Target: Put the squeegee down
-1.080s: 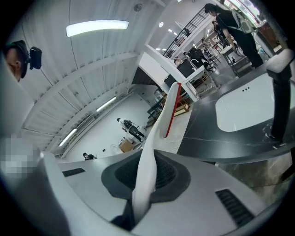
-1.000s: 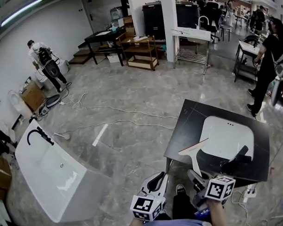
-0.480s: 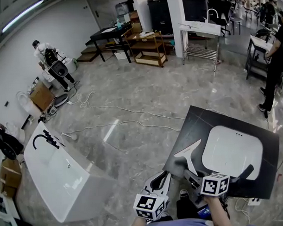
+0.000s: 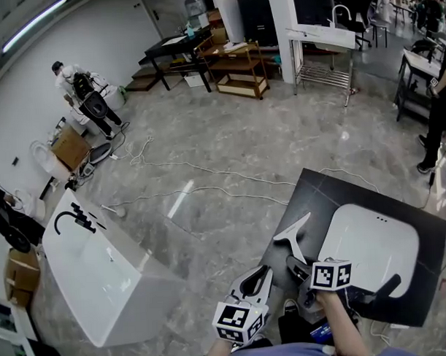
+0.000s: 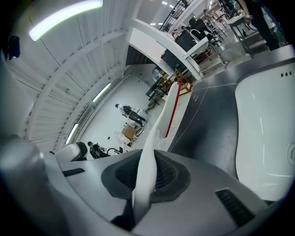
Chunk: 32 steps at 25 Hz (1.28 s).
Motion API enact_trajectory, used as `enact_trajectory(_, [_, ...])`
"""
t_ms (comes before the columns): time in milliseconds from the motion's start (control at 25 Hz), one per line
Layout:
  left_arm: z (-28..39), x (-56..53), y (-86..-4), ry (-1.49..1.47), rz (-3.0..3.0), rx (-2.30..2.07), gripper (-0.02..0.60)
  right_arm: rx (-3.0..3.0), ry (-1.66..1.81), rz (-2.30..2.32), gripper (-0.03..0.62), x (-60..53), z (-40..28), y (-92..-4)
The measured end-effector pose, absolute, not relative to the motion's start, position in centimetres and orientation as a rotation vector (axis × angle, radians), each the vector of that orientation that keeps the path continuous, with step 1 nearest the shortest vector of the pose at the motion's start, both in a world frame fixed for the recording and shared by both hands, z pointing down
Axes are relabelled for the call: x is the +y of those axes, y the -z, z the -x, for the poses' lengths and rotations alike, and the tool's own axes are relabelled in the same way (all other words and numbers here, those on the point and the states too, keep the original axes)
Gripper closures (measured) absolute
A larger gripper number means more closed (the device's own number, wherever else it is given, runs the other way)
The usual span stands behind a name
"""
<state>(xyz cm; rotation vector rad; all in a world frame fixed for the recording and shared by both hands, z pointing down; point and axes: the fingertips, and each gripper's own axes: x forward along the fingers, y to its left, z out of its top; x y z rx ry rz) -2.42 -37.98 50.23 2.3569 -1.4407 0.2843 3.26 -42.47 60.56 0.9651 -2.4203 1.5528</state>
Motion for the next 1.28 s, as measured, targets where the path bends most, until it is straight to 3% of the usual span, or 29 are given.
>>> enact_trajectory(480, [1.3,-40.4,-50.8,-0.293,-2.338,-1.442,0.541,-2.258,-1.861,-1.081,0.556,-45.9,-4.6,-66.4])
enact_trajectory(760, [2.3,-39.9,-51.3,-0.301,-2.313,-1.465,0.541,-2.222,-1.689,-1.153,0.546,-45.5,-5.3,-68.0])
enact_trajectory(800, [2.4,-39.8,-51.3,-0.299,-2.313,-1.467,0.541,-2.211,-1.67,-1.16,0.521,-45.3,-5.3,-68.2])
enact_trajectory(880, [2.5,-39.8,-50.9,-0.287,-2.312,-1.471,0.541,-2.186,-1.623,-1.154,0.375,-44.9,-5.2,-68.5])
enact_trajectory(920, [2.5,-39.8,-50.7,-0.278,-2.314,-1.472,0.541,-2.174,-1.592,-1.155,0.351,-44.7,-5.3,-68.7])
enact_trajectory(1280, [2.7,-38.8,-49.8,-0.28,-2.359,-1.476,0.541,-2.059,-1.153,-1.252,0.29,-43.2,-6.8,-69.8])
